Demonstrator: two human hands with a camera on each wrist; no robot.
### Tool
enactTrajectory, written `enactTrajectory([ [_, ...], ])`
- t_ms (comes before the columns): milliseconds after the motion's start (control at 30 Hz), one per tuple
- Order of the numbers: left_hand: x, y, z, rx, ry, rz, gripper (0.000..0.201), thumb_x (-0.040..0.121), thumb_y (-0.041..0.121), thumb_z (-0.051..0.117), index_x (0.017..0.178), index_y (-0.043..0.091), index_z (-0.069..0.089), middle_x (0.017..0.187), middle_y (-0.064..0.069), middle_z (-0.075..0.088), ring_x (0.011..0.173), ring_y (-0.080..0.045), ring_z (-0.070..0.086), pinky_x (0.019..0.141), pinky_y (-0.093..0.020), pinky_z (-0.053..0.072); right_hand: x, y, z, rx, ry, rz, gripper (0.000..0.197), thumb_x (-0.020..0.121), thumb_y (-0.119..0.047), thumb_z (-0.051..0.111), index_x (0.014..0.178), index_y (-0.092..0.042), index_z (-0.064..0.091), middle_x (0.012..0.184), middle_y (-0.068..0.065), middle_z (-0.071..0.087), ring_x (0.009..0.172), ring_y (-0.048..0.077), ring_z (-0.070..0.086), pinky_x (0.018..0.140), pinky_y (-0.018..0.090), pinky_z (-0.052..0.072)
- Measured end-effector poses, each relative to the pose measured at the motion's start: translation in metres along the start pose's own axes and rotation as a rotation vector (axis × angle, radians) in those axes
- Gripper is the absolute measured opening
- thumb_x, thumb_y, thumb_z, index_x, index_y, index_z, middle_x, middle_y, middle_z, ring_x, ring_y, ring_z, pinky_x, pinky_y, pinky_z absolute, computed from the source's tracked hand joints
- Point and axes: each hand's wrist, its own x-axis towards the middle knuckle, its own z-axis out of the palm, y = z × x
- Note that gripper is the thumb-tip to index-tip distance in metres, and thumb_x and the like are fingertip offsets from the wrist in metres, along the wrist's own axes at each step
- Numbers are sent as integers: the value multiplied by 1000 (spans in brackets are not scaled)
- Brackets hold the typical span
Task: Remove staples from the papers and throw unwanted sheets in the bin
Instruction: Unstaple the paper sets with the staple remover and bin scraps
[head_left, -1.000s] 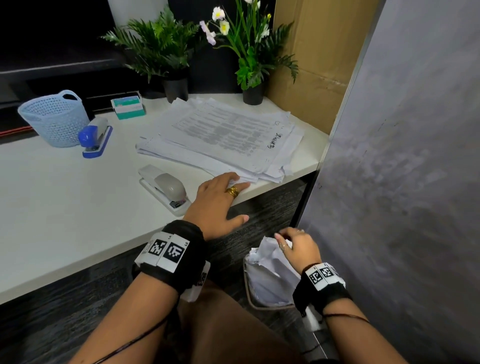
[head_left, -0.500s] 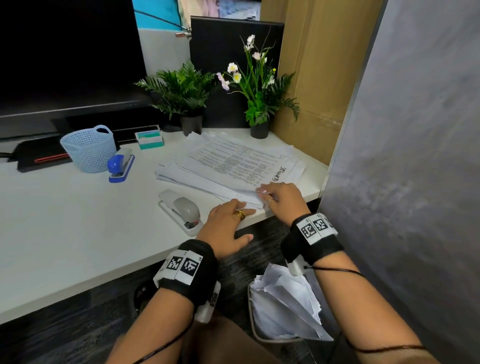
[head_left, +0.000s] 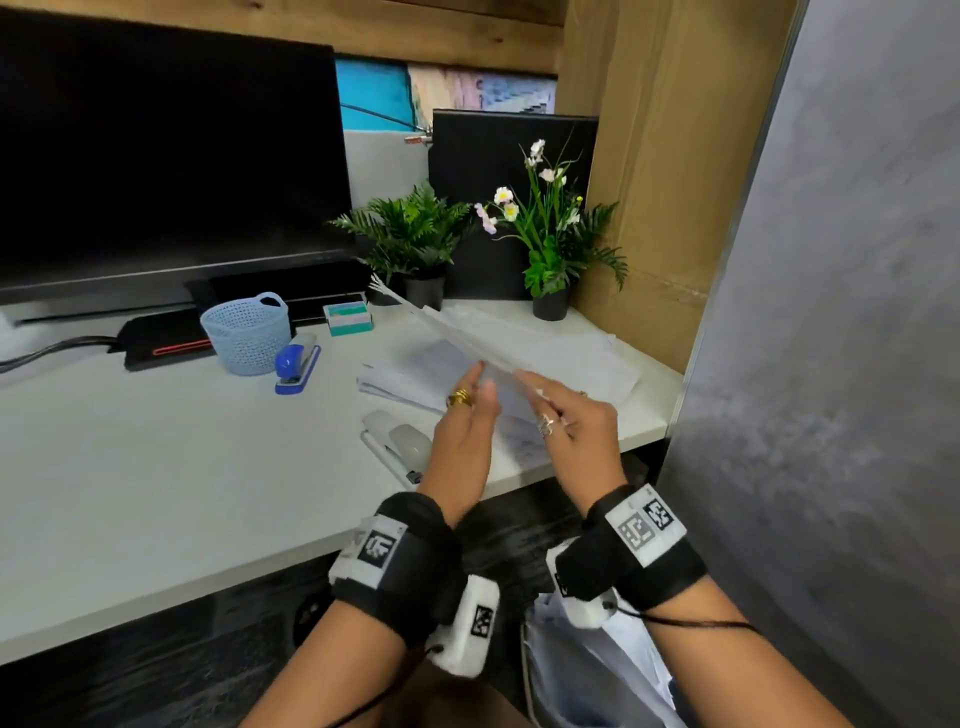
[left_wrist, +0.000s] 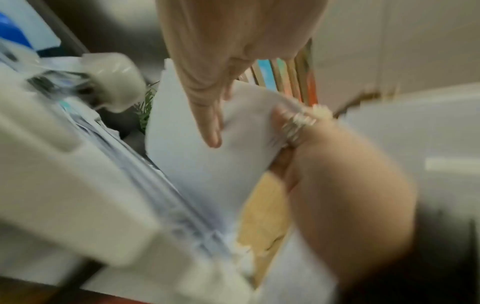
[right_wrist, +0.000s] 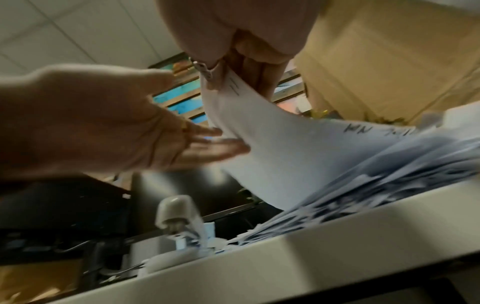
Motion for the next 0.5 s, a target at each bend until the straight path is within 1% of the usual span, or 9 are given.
enactTrajectory([
  [33, 0, 12, -4, -91, 38, -20, 63, 87, 61, 32, 140, 27, 32, 130, 1, 53, 114, -11, 55, 99, -30, 45, -5, -7, 6, 19, -36, -62, 32, 88, 2, 54, 117, -7, 64, 112, -9, 62, 105, -17, 53, 94, 6, 39],
  [100, 1, 32, -22, -182, 112, -56, 25, 98, 35, 42, 122, 30, 39, 108, 6, 62, 99, -10, 61, 81, -21, 53, -12, -18, 20, 71, -113, -153, 39, 84, 9, 53, 119, -8, 61, 113, -8, 62, 107, -15, 53, 95, 10, 41],
  [133, 1, 40, -36, -151, 140, -51, 22, 99, 18, 43, 118, 30, 44, 105, 5, 63, 98, -13, 63, 78, -22, 55, -14, -23, 26, 115, -160, -170, 43, 83, 12, 53, 120, -9, 60, 114, -8, 62, 108, -13, 54, 96, 12, 42],
  [200, -4, 47, -64, 38, 174, 2, 32, 94, -2, 43, 118, 19, 50, 116, -4, 63, 109, -22, 61, 89, -36, 54, -16, -31, 40, 206, -262, -174, 49, 79, 18, 54, 120, -9, 59, 116, -5, 62, 111, -7, 55, 95, 13, 44],
  [267, -15, 52, -94, 242, 250, 87, 37, 92, -5, 44, 123, 15, 49, 122, -6, 60, 113, -21, 58, 97, -38, 48, -21, -40, 55, 238, -315, -182, 46, 77, 11, 65, 119, -7, 61, 115, -1, 63, 112, -5, 54, 94, 10, 42],
  [333, -29, 60, -122, 367, 355, 138, 39, 94, -3, 44, 128, 16, 45, 123, -1, 57, 112, -15, 55, 95, -30, 45, -24, -48, 68, 178, -241, -147, 39, 73, -18, 76, 110, -9, 68, 106, -1, 65, 101, -3, 56, 89, 8, 41],
  [367, -37, 65, -137, 425, 398, 141, 37, 95, 0, 44, 129, 15, 43, 121, 2, 56, 110, -14, 54, 93, -27, 45, -24, -51, 74, 117, -181, -84, 35, 74, -29, 75, 103, -10, 70, 97, -2, 65, 92, 2, 56, 84, 11, 43],
  [433, -50, 68, -164, 558, 478, 115, 29, 96, 7, 46, 125, 9, 47, 112, 3, 57, 103, -16, 57, 84, -23, 46, -17, -52, 82, -96, -151, 75, 23, 82, -34, 69, 90, -13, 67, 85, -2, 60, 80, 11, 54, 73, 22, 45],
  [500, -61, 68, -187, 668, 570, 64, 19, 96, 13, 50, 113, 5, 53, 107, -3, 60, 102, -25, 60, 76, -21, 45, -6, -53, 93, -327, -320, 181, 28, 87, -39, 61, 88, -11, 64, 85, 3, 61, 85, 18, 55, 75, 30, 45],
])
